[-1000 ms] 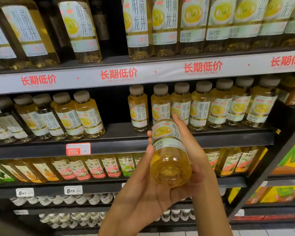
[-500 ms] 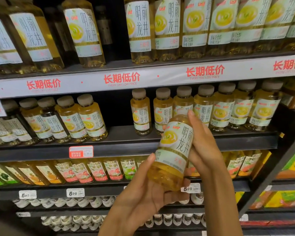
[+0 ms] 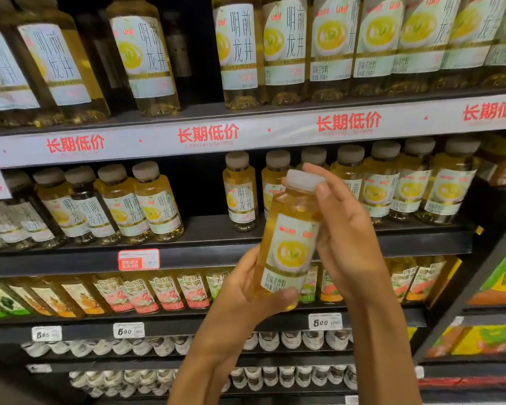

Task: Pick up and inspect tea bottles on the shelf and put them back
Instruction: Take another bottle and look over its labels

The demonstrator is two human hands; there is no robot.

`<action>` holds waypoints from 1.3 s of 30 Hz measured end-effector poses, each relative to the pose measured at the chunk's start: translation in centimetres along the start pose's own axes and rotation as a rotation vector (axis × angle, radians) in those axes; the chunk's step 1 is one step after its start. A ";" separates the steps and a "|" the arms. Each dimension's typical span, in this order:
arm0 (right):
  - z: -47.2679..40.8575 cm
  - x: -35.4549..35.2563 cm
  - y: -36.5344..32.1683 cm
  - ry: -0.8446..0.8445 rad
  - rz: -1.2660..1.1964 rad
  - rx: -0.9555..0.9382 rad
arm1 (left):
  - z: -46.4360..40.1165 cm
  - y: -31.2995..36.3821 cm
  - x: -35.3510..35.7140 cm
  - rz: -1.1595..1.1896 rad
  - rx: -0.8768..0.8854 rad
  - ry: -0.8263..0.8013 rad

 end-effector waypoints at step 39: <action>-2.3 4.1 0.6 -0.082 0.075 -0.074 | -1.8 1.1 -2.5 -0.162 0.227 0.218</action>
Point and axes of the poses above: each hand's wrist, its own z-axis away from the middle knuckle, its own x-axis out of the palm, y = z × x, the point moved 1 cm from there along -z, towards the middle knuckle, and after that the axes turned 4 degrees about -z, right-handed, at the moved point
